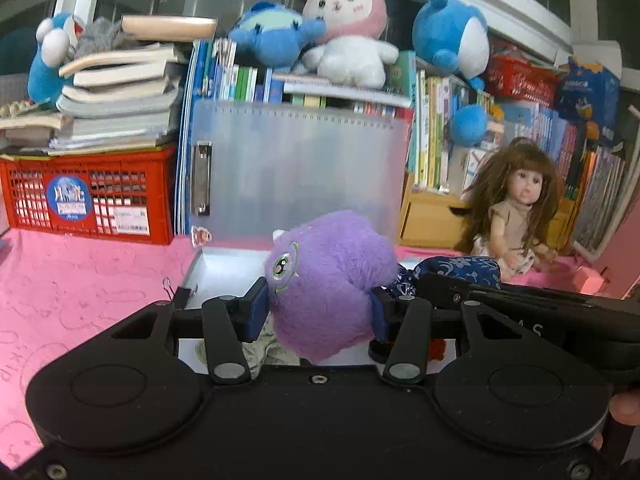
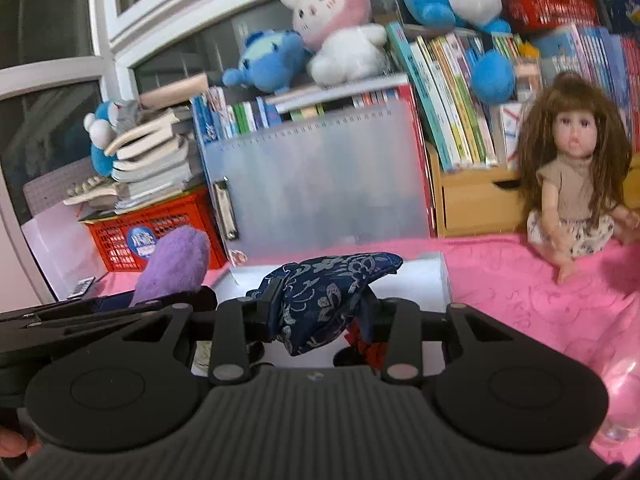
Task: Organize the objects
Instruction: 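Carry the purple plush and blue pouch over the white tray, then lower the purple plush and blue pouch into the tray with both tools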
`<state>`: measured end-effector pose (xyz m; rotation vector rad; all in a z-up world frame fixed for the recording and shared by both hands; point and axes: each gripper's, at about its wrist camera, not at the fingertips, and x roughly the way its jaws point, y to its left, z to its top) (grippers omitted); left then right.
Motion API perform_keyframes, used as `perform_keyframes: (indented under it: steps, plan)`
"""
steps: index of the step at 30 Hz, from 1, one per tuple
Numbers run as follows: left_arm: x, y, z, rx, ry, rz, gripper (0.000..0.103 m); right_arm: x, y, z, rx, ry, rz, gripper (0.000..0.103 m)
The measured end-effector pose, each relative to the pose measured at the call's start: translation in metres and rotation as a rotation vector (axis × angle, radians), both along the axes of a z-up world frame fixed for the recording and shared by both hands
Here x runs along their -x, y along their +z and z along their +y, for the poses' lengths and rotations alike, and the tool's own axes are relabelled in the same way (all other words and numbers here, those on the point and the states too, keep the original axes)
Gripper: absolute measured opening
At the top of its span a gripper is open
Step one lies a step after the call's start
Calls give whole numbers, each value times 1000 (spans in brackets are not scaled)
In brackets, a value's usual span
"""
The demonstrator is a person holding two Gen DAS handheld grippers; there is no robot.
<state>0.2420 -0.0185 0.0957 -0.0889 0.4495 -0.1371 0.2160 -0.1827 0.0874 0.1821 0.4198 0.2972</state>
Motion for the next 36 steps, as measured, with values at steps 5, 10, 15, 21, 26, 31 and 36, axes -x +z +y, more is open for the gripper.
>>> perform_keyframes:
  steps: [5,10,15,21,26,31,36]
  plan:
    - [-13,-19,0,3,4,44,47,-13,-18,-1,-9,-7,43,42]
    - [-23,-36,-2,-1,12,78,47,-22,-33,-1,-6,-17,76,42]
    - [-27,-48,-4,-22,13,96,47,-28,-47,-3,-14,-25,116,42]
    - [-29,-55,-8,-46,4,104,48,-32,-54,-3,1,-25,143,42]
    - [-31,-61,-10,-57,2,118,48,-33,-59,-3,8,-26,162,42]
    - [-34,-65,-8,-44,8,140,48,-32,-62,-3,7,-17,164,42]
    - [-37,-68,-7,-50,6,161,48,-35,-65,-4,-2,-17,176,42]
